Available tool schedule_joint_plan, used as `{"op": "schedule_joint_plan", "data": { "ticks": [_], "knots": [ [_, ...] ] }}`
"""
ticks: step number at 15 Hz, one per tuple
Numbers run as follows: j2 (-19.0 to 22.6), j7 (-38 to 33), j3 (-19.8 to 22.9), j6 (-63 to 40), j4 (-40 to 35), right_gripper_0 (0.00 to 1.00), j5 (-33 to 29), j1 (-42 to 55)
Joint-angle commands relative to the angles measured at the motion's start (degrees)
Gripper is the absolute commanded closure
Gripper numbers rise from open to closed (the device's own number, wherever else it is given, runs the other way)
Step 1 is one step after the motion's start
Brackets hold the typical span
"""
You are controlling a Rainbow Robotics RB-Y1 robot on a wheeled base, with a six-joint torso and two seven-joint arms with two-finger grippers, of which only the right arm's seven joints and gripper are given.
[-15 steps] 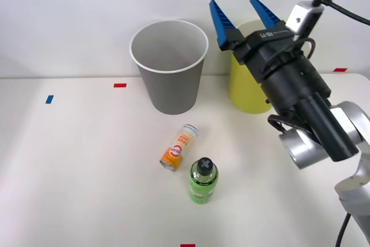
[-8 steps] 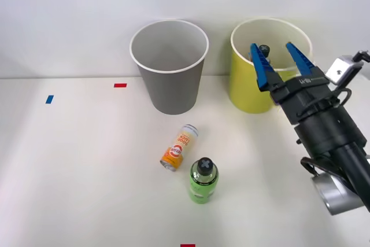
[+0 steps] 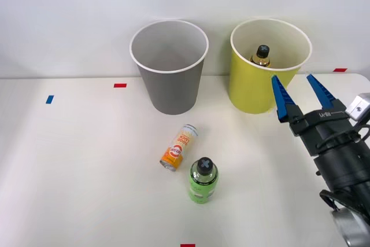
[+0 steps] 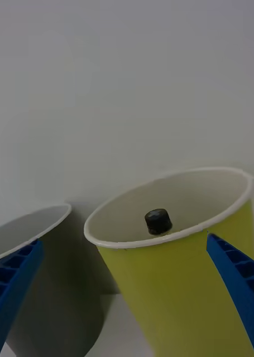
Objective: Put cans in the gray bin, plastic bottles in the light green bin
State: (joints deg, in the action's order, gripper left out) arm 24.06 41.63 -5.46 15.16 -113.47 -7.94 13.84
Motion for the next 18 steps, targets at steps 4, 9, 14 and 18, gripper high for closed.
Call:
{"op": "schedule_joint_plan", "data": {
  "ticks": [4,9,14,18],
  "knots": [
    [-2.8,1.6,2.4,0.8,0.0,0.0,-1.3,8.2],
    [-10.1,3.3,5.3,0.8,0.1,0.0,-14.0,15.0],
    [-14.6,17.3,5.2,1.7,0.1,0.0,-14.4,20.9],
    [-16.1,30.0,3.9,3.1,0.2,0.0,-8.1,24.9]
  ]
}}
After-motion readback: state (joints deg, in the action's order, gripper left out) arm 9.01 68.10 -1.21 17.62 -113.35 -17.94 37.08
